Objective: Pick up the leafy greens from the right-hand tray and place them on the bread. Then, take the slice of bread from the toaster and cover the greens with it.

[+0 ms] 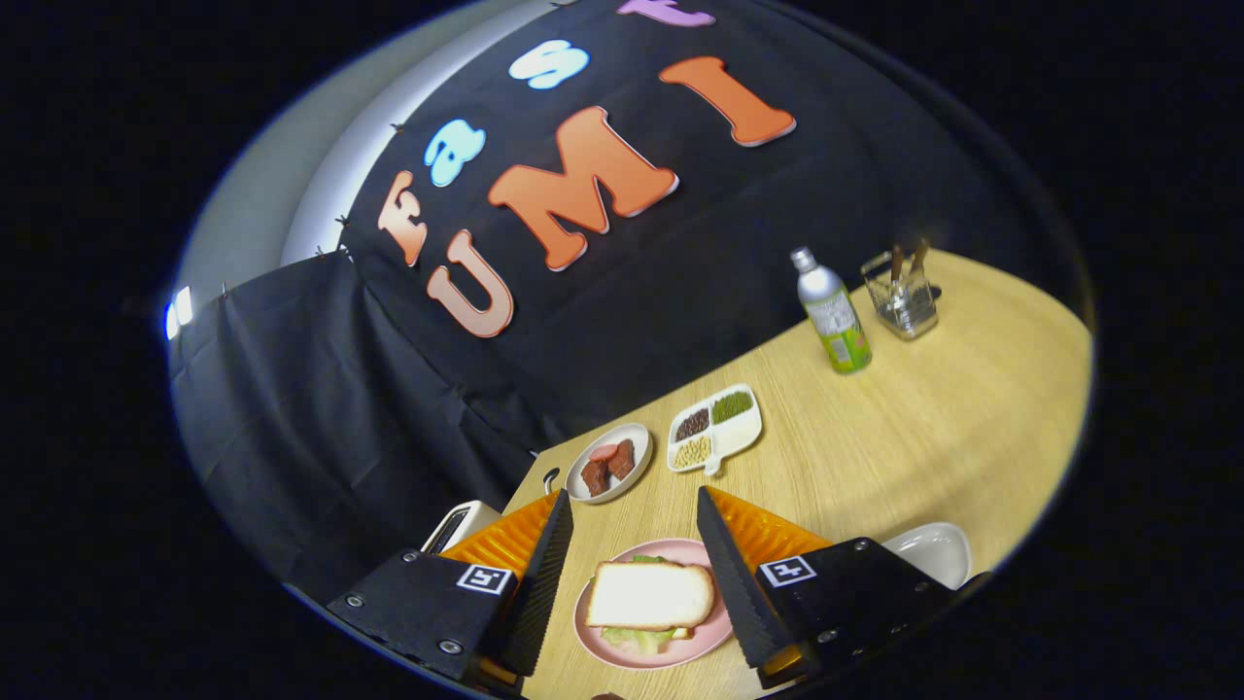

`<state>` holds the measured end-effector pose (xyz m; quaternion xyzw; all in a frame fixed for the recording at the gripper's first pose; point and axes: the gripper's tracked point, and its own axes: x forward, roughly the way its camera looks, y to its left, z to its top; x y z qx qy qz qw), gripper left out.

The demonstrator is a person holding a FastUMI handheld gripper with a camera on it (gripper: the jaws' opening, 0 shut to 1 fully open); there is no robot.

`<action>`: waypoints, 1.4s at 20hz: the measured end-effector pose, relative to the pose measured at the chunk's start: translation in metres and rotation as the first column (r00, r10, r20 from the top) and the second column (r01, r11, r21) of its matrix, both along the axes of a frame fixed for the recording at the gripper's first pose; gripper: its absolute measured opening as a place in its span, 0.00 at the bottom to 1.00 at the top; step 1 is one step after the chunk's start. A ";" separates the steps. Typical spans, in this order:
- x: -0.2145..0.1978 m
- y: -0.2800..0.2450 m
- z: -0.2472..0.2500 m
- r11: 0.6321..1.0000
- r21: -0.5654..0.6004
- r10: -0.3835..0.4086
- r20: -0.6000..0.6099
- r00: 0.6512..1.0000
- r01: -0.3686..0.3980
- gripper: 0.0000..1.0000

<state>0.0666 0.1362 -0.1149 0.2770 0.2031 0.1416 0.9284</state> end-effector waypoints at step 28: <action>-0.081 -0.068 0.101 0.881 -0.343 -0.150 0.449 0.881 0.325 0.98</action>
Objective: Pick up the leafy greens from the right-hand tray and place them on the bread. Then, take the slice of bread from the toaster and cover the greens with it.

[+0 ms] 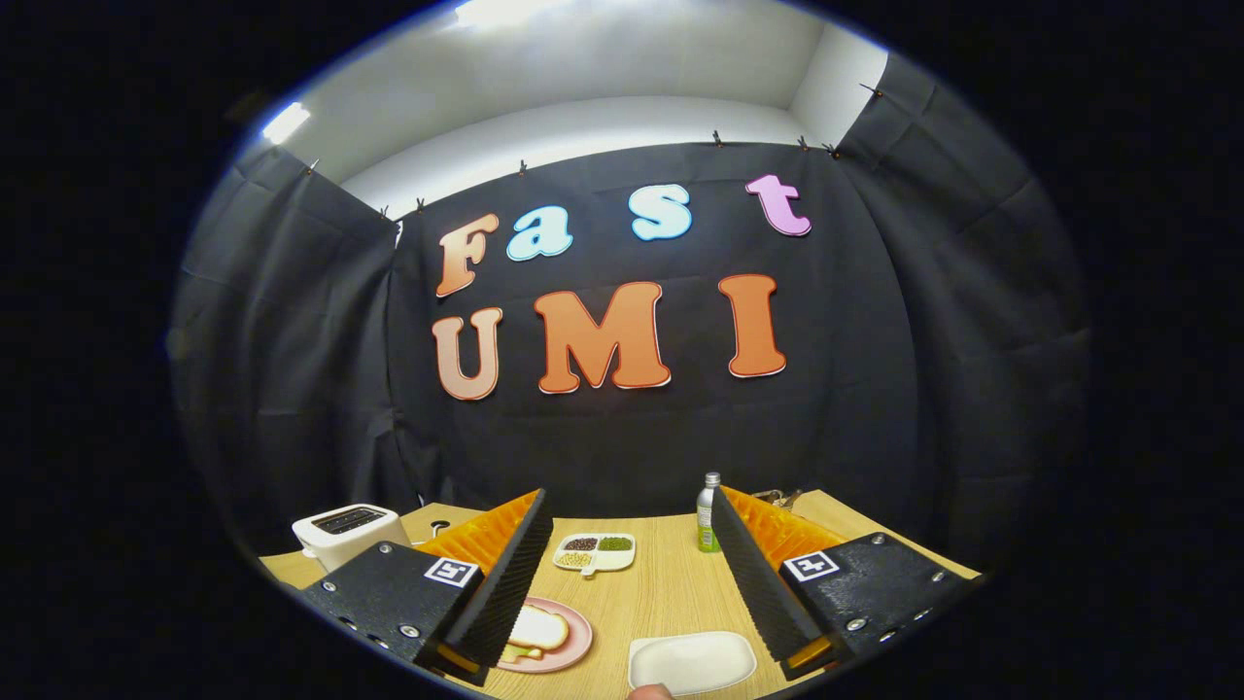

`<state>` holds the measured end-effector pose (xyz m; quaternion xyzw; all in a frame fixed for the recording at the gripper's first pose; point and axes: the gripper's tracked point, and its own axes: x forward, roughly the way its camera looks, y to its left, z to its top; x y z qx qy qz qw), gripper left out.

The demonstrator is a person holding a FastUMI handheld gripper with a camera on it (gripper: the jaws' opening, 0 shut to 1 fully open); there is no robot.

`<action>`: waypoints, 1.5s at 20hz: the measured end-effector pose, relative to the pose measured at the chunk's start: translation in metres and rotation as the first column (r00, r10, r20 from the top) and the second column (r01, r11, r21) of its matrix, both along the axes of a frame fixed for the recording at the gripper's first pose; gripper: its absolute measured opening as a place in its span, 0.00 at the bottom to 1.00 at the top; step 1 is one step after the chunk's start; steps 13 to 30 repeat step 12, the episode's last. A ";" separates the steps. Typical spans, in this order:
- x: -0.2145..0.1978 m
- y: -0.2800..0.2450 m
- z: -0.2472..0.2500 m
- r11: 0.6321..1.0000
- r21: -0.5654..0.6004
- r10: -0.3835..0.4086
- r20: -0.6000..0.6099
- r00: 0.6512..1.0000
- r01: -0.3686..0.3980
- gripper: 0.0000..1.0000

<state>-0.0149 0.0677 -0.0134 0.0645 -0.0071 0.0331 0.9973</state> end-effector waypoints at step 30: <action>-0.006 0.024 0.020 0.998 -0.028 0.049 0.042 0.998 -0.048 0.98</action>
